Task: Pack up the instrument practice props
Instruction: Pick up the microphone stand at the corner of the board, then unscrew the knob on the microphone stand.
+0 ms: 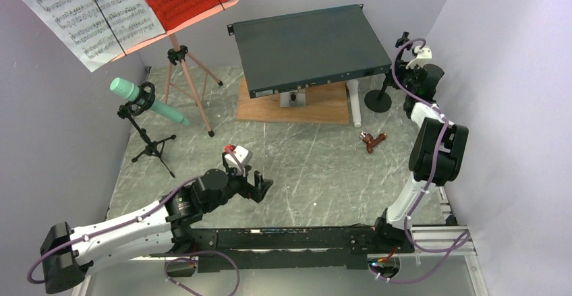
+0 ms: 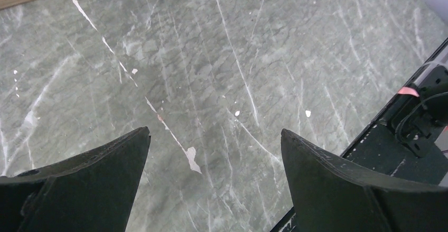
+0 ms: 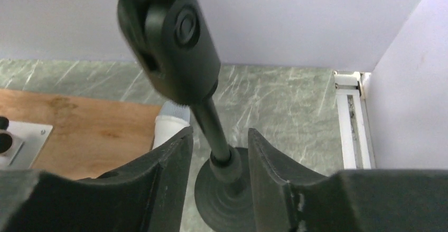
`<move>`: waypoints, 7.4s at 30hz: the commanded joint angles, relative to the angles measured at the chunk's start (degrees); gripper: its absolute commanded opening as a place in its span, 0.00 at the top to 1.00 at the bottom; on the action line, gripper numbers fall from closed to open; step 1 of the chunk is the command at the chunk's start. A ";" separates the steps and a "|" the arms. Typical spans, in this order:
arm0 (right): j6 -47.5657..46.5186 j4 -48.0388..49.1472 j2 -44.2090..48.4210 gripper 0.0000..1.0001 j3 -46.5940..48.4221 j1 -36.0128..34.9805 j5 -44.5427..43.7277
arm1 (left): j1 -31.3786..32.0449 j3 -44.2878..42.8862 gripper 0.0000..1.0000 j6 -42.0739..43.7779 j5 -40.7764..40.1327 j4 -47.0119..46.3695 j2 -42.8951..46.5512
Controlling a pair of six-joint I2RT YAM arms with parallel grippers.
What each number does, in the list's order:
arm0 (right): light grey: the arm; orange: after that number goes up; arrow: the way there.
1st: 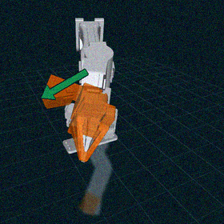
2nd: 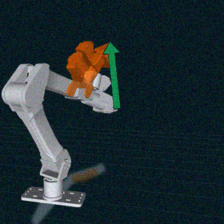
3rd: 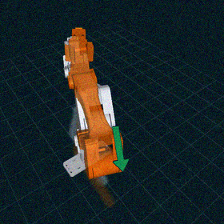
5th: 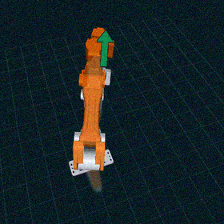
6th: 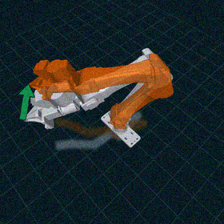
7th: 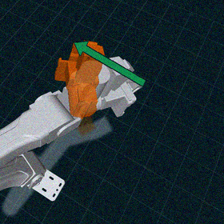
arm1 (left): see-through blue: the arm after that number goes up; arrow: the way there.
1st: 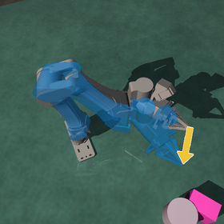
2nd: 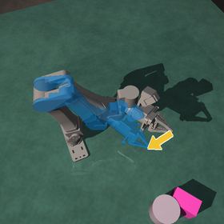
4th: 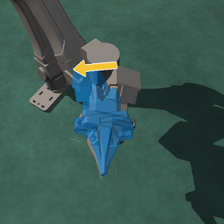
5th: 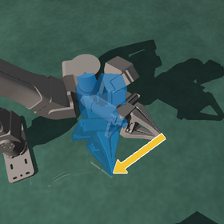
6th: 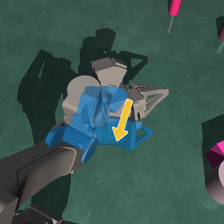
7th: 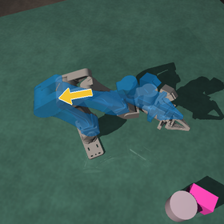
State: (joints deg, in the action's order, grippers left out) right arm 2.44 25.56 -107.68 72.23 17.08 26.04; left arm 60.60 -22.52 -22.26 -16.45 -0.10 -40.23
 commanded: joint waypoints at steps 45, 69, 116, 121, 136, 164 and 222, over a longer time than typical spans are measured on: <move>-38.65 -70.39 50.57 1.00 -16.20 -16.77 48.87 | 2.77 -10.10 0.00 10.60 25.31 -47.37 -32.45; -36.10 -62.64 56.04 1.00 -26.39 -18.14 55.50 | 6.11 -19.66 0.42 3.46 23.64 -64.84 -55.46; -30.80 -56.78 53.17 0.16 -31.62 -21.14 53.75 | 5.94 -16.49 1.00 -1.38 14.00 -66.19 -42.30; -29.66 -54.15 52.50 0.18 -32.87 -23.04 53.46 | 6.00 -19.48 1.00 -1.65 13.52 -66.62 -42.88; -20.32 -44.79 55.00 1.00 -32.90 -24.46 41.65 | 8.19 -30.58 1.00 -16.73 -9.27 -40.95 -42.11; -26.82 -49.07 55.25 1.00 -32.13 -23.05 50.33 | 2.07 -17.28 0.03 -5.48 23.80 -43.10 -28.73; -15.35 -39.70 56.07 1.00 -34.52 -22.57 36.27 | 17.01 -60.49 1.00 -25.10 -37.13 11.83 -51.55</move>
State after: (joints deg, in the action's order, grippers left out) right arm -14.68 -19.18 -52.38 36.99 -6.24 64.90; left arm 76.03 -83.02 -47.53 -48.80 10.87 -93.84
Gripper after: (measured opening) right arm 0.217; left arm 0.260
